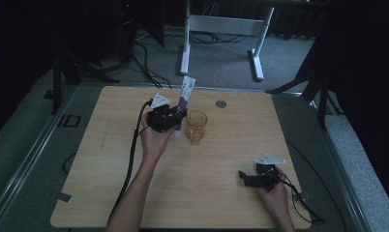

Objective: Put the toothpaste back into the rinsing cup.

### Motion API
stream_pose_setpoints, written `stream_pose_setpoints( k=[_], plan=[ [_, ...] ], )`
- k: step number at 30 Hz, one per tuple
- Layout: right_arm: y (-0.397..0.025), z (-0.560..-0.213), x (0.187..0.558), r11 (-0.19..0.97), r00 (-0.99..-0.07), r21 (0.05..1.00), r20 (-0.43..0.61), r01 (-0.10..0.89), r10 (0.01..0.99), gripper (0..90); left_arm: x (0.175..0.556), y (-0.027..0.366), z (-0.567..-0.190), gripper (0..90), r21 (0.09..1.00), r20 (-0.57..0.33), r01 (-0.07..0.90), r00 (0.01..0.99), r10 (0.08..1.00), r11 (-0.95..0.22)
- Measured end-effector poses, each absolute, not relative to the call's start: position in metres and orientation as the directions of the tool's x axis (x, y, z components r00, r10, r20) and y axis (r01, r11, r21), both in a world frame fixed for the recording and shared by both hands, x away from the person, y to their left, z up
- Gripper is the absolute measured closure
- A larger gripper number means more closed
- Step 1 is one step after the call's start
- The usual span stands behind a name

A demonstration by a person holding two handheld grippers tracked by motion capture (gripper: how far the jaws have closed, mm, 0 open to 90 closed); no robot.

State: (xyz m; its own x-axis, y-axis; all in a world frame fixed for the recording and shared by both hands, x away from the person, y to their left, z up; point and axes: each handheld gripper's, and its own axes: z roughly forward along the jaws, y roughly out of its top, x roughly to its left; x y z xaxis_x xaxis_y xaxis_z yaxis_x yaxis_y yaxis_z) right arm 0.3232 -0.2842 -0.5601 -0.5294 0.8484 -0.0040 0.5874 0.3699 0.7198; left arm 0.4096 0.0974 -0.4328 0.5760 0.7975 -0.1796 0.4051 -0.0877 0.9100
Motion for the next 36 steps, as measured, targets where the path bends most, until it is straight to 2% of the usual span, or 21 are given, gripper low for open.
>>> stream_pose_setpoints(
  k=[16, 36],
  plan=[
    [-0.2843, -0.5601, 0.3232, 0.370, -0.530, 0.720, -0.004, 0.587, 0.848, 13.7, 0.4109, 0.0941, -0.4252, 66.6, 0.934, -0.137, 0.346, 0.570, 0.810, -0.085],
    [-0.2842, -0.5601, 0.3232, 0.370, -0.530, 0.720, -0.004, 0.587, 0.848, 13.7, 0.4186, 0.0908, -0.4283, 66.7, 0.935, -0.157, 0.348, 0.586, 0.795, -0.072]
  ],
)
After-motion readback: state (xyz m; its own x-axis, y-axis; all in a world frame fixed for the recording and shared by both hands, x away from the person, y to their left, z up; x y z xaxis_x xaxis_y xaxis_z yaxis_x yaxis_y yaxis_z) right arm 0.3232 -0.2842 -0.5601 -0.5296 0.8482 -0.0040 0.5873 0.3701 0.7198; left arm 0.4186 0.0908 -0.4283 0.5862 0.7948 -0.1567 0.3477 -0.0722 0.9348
